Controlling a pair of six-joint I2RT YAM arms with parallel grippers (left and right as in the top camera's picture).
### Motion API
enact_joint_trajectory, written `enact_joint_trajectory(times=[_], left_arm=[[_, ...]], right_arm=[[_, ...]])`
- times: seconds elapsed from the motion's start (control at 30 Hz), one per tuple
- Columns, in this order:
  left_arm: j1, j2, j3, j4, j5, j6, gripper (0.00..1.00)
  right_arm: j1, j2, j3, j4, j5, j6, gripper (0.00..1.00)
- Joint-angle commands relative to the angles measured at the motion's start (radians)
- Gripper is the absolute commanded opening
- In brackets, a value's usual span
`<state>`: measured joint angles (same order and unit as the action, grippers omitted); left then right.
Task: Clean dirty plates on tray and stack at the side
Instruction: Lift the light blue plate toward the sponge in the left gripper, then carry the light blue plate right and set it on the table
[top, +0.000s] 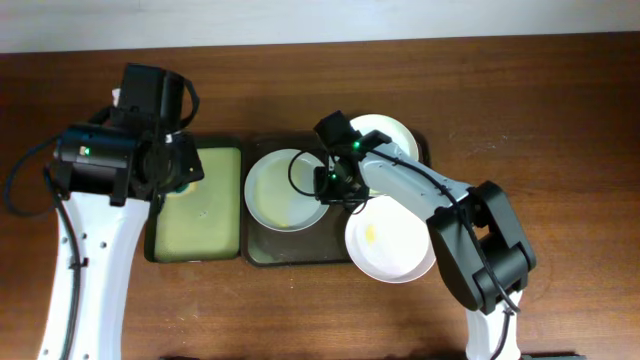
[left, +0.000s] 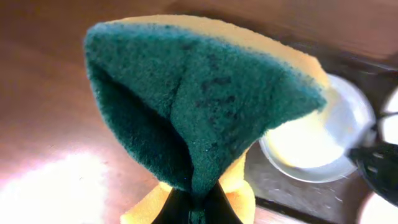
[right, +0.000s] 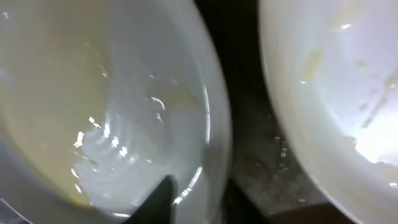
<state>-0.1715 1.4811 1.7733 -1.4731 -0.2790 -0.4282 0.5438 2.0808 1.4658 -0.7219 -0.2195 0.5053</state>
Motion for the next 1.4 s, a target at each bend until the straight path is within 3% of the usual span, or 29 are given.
enact_joint_trajectory(times=[0.0, 0.13, 0.2, 0.37, 0.5, 0.67, 0.77, 0.87, 0.93, 1.0, 1.1, 1.2, 1.37], left_arm=[[0.034, -0.001, -0.190, 0.084, -0.197, -0.133, 0.00], [0.181, -0.001, -0.310, 0.169, -0.061, -0.113, 0.00], [0.216, -0.005, -0.310, 0.210, 0.087, 0.012, 0.00], [0.214, -0.039, -0.310, 0.213, 0.108, 0.023, 0.00], [0.223, -0.111, -0.310, 0.216, 0.086, 0.022, 0.00], [0.332, -0.155, -0.310, 0.220, 0.062, 0.006, 0.00], [0.340, -0.155, -0.311, 0.204, 0.031, 0.003, 0.00], [0.340, -0.155, -0.311, 0.202, 0.017, -0.010, 0.00], [0.340, -0.155, -0.311, 0.201, 0.017, -0.013, 0.00], [0.340, -0.155, -0.311, 0.201, 0.017, -0.013, 0.00], [0.340, -0.155, -0.311, 0.200, 0.020, -0.020, 0.00], [0.340, -0.155, -0.311, 0.200, 0.021, -0.020, 0.00], [0.340, -0.155, -0.311, 0.196, 0.021, -0.020, 0.00]], right_arm=[[0.018, 0.007, -0.005, 0.003, 0.017, 0.000, 0.04], [-0.022, -0.041, 0.029, -0.045, -0.043, 0.000, 0.04], [-0.023, -0.063, 0.098, -0.117, -0.043, -0.012, 0.04], [-0.021, -0.072, 0.364, -0.351, -0.032, -0.045, 0.04], [0.008, -0.072, 0.472, -0.349, -0.021, -0.045, 0.04], [0.182, -0.065, 0.472, -0.163, 0.289, -0.044, 0.04], [0.330, -0.018, 0.469, -0.058, 0.610, -0.046, 0.04], [0.460, 0.056, 0.469, 0.119, 1.041, -0.255, 0.04], [0.513, 0.061, 0.469, 0.366, 1.323, -0.550, 0.04], [0.524, 0.061, 0.469, 0.539, 1.350, -0.796, 0.04], [0.541, 0.061, 0.469, 0.579, 1.305, -0.970, 0.04], [0.545, 0.061, 0.469, 0.663, 1.305, -1.077, 0.04], [0.533, 0.061, 0.469, 0.724, 1.312, -1.074, 0.04]])
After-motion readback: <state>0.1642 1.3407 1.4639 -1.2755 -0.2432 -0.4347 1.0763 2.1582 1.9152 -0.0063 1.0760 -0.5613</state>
